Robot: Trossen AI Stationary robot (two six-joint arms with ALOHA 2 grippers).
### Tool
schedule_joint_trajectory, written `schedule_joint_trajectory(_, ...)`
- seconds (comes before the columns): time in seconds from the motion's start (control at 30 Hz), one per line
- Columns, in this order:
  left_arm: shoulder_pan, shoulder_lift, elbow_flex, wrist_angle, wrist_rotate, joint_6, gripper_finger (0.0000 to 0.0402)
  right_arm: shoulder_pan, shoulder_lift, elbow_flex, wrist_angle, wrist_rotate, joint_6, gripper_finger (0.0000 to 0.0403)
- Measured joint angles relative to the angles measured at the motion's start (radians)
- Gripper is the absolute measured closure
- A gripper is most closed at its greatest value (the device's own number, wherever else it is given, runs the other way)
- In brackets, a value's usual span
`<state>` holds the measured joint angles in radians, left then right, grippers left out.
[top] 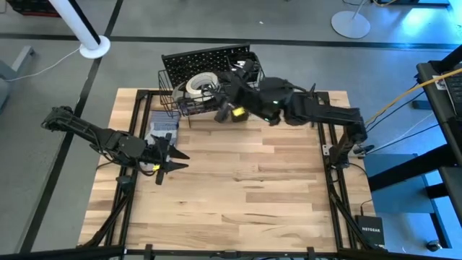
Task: Hang tools onto peg board
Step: Return to Home Position
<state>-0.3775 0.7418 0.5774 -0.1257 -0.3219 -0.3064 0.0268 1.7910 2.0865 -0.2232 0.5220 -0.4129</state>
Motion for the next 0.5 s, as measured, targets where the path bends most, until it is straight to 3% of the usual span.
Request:
schedule_joint_trajectory(0.13,0.0,0.0,0.0,-0.037,-0.004,-0.075,0.0274,0.067,-0.061,0.001,-0.083,-0.002,0.0,0.0194)
schedule_joint_trajectory(0.3,0.0,0.0,0.0,-0.234,-0.006,-0.253,0.0274,0.188,-0.157,0.001,-0.388,0.028,0.011,0.0194)
schedule_joint_trajectory(0.4,0.0,0.004,0.0,-0.372,-0.045,-0.359,0.0274,0.23,-0.212,0.001,-0.636,0.046,0.149,0.0194)
schedule_joint_trajectory(0.5,0.001,0.007,0.0,-0.476,-0.148,-0.452,0.0274,0.231,-0.254,-0.042,-0.841,0.043,0.317,0.0194)
